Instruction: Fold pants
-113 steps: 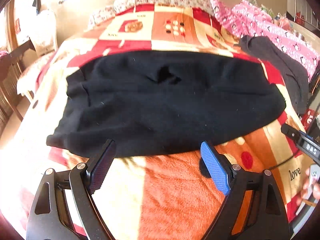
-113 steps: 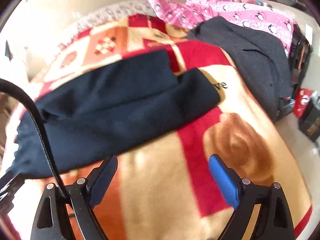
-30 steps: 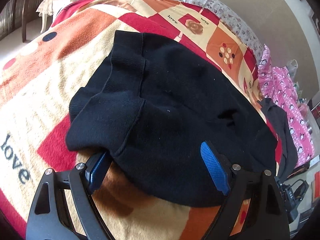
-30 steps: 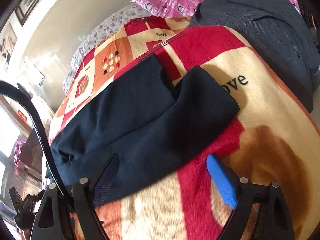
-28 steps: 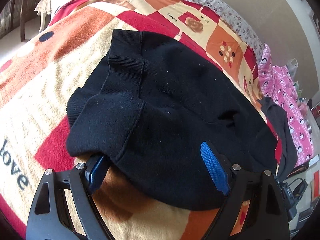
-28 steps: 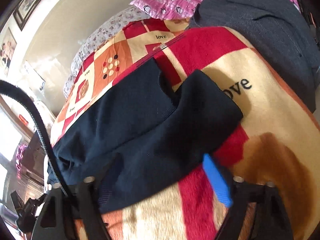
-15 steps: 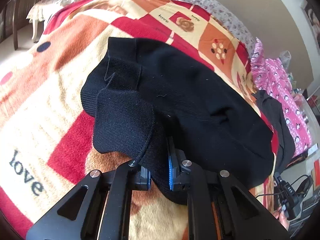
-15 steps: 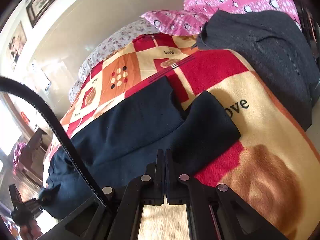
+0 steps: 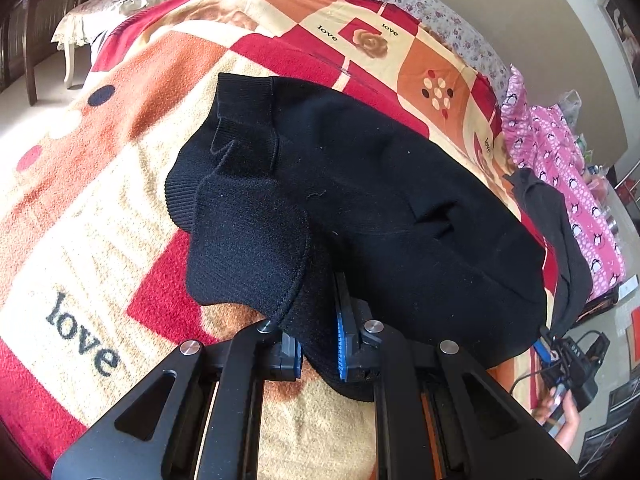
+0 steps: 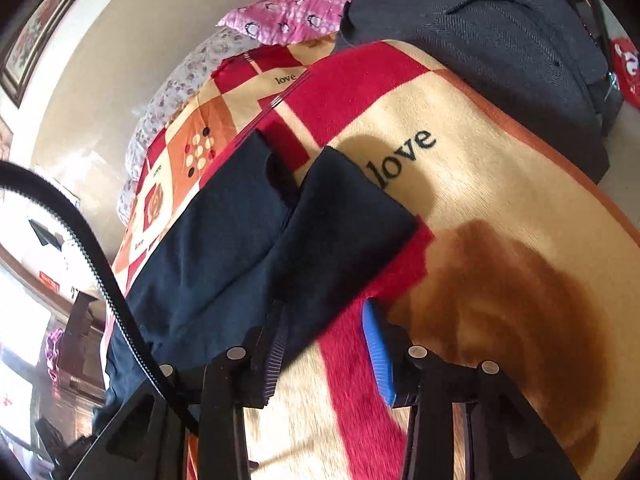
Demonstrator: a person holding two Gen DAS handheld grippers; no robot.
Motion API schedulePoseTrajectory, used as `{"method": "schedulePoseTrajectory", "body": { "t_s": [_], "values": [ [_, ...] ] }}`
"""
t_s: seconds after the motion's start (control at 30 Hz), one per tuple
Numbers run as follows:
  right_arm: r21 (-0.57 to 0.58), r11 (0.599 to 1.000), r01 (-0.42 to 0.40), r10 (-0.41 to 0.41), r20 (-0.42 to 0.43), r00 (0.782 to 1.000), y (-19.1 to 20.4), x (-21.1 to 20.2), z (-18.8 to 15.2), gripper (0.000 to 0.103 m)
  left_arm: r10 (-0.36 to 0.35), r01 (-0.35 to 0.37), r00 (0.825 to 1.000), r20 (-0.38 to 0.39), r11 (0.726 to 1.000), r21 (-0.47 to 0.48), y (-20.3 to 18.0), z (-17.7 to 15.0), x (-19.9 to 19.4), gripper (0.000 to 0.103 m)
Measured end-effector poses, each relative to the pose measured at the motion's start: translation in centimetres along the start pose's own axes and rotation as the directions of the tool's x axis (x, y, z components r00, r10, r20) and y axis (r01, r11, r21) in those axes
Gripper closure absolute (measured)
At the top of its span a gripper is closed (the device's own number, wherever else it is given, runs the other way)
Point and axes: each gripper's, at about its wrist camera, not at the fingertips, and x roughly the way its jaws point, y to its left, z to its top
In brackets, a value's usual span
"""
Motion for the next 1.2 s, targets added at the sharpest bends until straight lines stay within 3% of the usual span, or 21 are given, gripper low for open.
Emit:
{"method": "schedulePoseTrajectory", "body": {
  "t_s": [0.07, 0.1, 0.13, 0.17, 0.37, 0.73, 0.83, 0.9, 0.97, 1.03, 1.1, 1.2],
  "values": [
    [0.032, 0.999, -0.040, 0.040, 0.020, 0.999, -0.3, 0.8, 0.6, 0.066, 0.008, -0.008, 1.000, -0.001, 1.000, 0.002, -0.1, 0.1, 0.2, 0.092],
    [0.050, 0.998, -0.047, 0.045, 0.027, 0.999, -0.5, 1.1, 0.9, 0.071, 0.014, -0.014, 1.000, -0.001, 1.000, 0.006, -0.2, 0.1, 0.2, 0.092],
    [0.066, 0.997, -0.037, 0.036, 0.016, 0.999, -0.7, 1.4, 0.9, 0.092, 0.018, -0.018, 1.000, -0.002, 1.000, 0.009, -0.3, 0.2, 0.3, 0.092],
    [0.083, 0.996, -0.045, 0.043, 0.017, 0.999, -0.9, 1.4, 0.8, 0.099, 0.019, -0.019, 1.000, -0.002, 1.000, 0.013, -0.3, 0.2, 0.3, 0.092],
    [0.029, 0.995, -0.094, 0.091, 0.094, 0.991, -0.4, -3.6, -1.1, 0.099, 0.023, -0.023, 1.000, 0.021, 0.999, 0.023, 0.4, 0.1, -1.1, 0.092],
    [-0.014, 0.993, -0.118, 0.118, 0.031, 0.993, -0.3, -9.0, -7.1, 0.099, 0.038, -0.037, 0.998, -0.045, 0.999, 0.028, 4.9, -3.0, -3.6, 0.092],
    [-0.056, 0.998, -0.026, 0.027, 0.010, 1.000, -0.3, -8.4, -7.6, 0.099, 0.052, -0.051, 0.996, -0.070, 0.998, 0.024, 5.6, -3.9, -3.4, 0.088],
    [-0.059, 0.996, 0.074, -0.075, -0.016, 0.997, -0.7, -7.8, -7.6, 0.098, 0.078, -0.075, 0.995, -0.065, 0.997, 0.033, 6.0, -4.4, -3.7, 0.081],
    [-0.055, 0.996, 0.075, -0.076, -0.020, 0.997, -1.1, -8.0, -7.3, 0.095, 0.087, -0.085, 0.995, -0.058, 0.996, 0.037, 6.6, -4.7, -4.6, 0.076],
    [-0.075, 0.989, 0.129, -0.129, 0.000, 0.992, -1.0, -8.6, -6.9, 0.089, 0.121, -0.118, 0.991, -0.049, 0.992, 0.051, 7.5, -4.9, -5.7, 0.064],
    [-0.122, 0.976, 0.179, -0.176, 0.035, 0.984, -0.6, -9.4, -6.4, 0.088, 0.150, -0.148, 0.988, -0.038, 0.987, 0.065, 8.3, -5.0, -6.7, 0.063],
    [-0.134, 0.975, 0.180, -0.169, 0.084, 0.982, 0.0, -10.7, -5.7, 0.086, 0.169, -0.165, 0.985, -0.040, 0.981, 0.098, 8.3, -4.9, -7.8, 0.063]
  ]
}}
